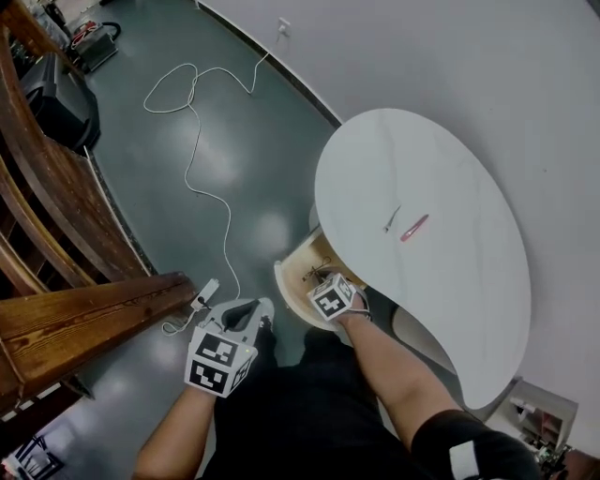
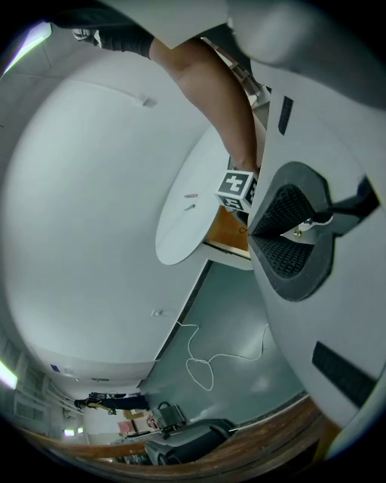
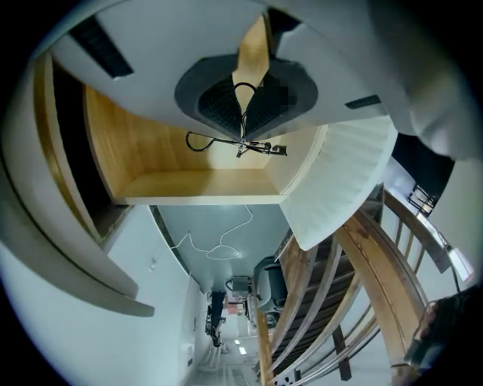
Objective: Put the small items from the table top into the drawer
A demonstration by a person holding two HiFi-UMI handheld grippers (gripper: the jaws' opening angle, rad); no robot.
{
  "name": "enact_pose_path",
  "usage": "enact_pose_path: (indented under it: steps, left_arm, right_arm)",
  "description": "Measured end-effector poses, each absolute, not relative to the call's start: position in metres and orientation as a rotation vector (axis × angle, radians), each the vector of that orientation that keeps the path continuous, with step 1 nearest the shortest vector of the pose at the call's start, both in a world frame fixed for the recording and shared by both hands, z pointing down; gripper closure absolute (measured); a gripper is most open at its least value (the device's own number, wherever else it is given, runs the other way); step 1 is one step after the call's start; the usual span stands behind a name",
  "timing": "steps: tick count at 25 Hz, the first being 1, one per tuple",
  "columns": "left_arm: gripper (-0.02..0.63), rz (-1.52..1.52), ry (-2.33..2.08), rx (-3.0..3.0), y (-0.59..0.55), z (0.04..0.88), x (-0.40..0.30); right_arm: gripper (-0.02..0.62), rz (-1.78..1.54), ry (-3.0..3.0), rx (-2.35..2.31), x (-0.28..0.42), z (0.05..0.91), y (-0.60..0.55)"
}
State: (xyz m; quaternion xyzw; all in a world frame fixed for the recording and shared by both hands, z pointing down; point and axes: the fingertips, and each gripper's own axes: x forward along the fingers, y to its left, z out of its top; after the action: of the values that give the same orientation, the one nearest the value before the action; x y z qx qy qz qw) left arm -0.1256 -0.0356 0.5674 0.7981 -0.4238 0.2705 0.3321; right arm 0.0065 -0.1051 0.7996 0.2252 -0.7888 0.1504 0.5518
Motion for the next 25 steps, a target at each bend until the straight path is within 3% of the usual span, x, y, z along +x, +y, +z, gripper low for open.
enact_pose_path:
  steps: [14, 25]
  left_arm:
    - [0.592, 0.709, -1.235, 1.898, -0.010, 0.587, -0.158]
    - [0.592, 0.662, -1.244, 1.921, -0.017, 0.580, -0.161]
  right_arm:
    - [0.574, 0.314, -1.890, 0.437, -0.033, 0.859, -0.137]
    - [0.572, 0.402, -1.901, 0.445, -0.036, 0.851, -0.119]
